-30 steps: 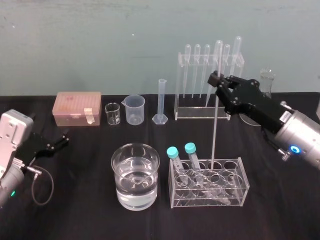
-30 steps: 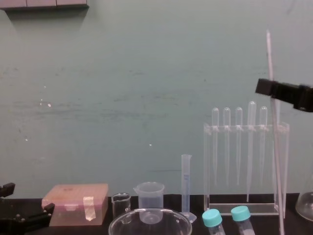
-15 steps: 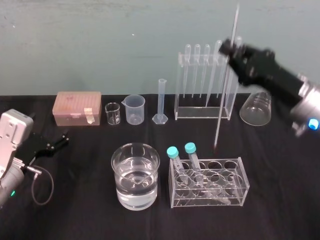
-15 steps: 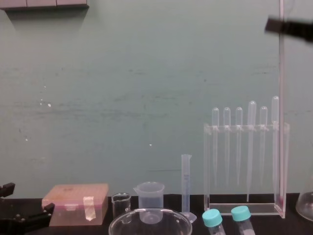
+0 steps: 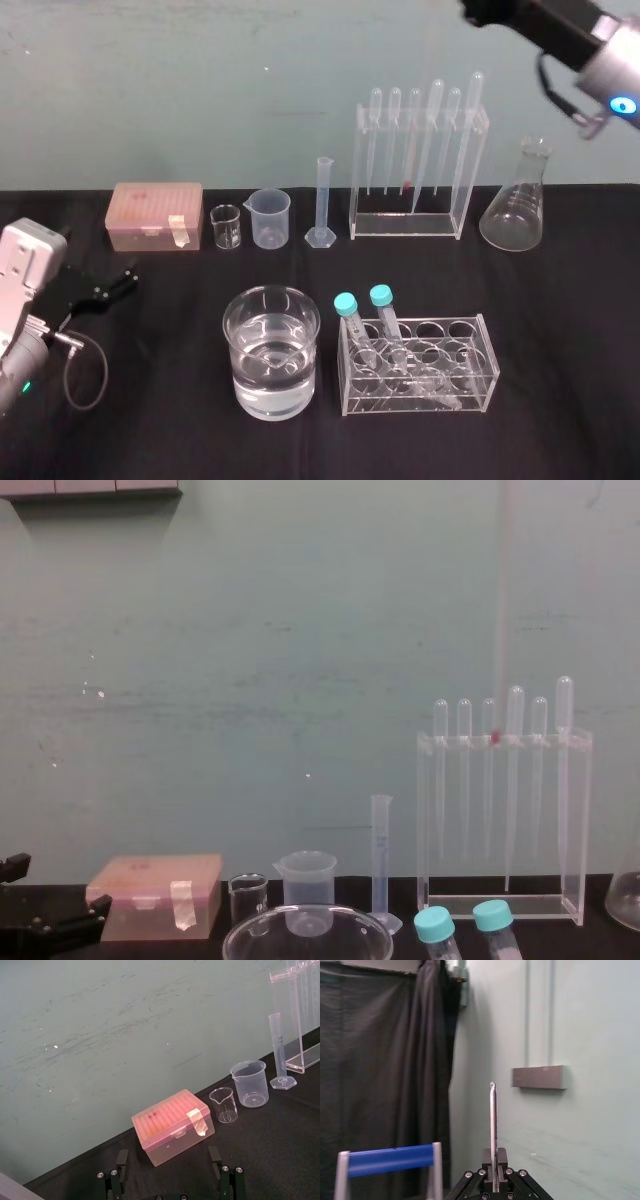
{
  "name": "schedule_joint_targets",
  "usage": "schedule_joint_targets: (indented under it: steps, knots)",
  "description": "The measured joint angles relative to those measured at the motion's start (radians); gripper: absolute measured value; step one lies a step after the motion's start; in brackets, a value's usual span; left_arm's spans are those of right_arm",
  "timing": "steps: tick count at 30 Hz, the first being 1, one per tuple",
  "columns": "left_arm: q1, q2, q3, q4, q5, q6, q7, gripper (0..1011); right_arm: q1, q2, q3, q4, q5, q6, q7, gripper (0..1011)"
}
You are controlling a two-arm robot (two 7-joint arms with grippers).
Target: Hold the thermometer with one hand and immerse one end into the beaker, then reinsert it into the test tube rack.
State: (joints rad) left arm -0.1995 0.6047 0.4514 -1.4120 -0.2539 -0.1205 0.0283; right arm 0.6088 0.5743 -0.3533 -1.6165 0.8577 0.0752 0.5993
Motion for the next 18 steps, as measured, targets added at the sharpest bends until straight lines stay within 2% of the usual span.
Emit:
schedule_joint_targets:
  steps: [2,3,4,6,9,15,17,18]
  knots:
    - [0.000,0.000,0.000,0.000,0.000,0.000,0.000,1008,0.016,-0.019,-0.026,0.022,-0.002,-0.006,0.015,56]
    - [0.000,0.000,0.000,0.000,0.000,0.000,0.000,1008,0.029,-0.040,-0.053,0.043,-0.005,-0.017,0.031,56]
    - [0.000,0.000,0.000,0.000,0.000,0.000,0.000,1008,0.029,-0.040,-0.053,0.043,-0.005,-0.017,0.031,56]
    - [0.000,0.000,0.000,0.000,0.000,0.000,0.000,1008,0.048,-0.078,-0.103,0.078,-0.010,-0.039,0.067,57]
    - [0.000,0.000,0.000,0.000,0.000,0.000,0.000,1008,0.060,-0.114,-0.147,0.102,-0.007,-0.054,0.107,57]
    - [0.000,0.000,0.000,0.000,0.000,0.000,0.000,1008,0.070,-0.160,-0.211,0.120,0.014,-0.071,0.175,56]
    - [0.000,0.000,0.000,0.000,0.000,0.000,0.000,1008,0.070,-0.175,-0.244,0.133,0.014,-0.087,0.205,56]
    - [0.000,0.000,0.000,0.000,0.000,0.000,0.000,1008,0.070,-0.175,-0.244,0.133,0.014,-0.087,0.205,56]
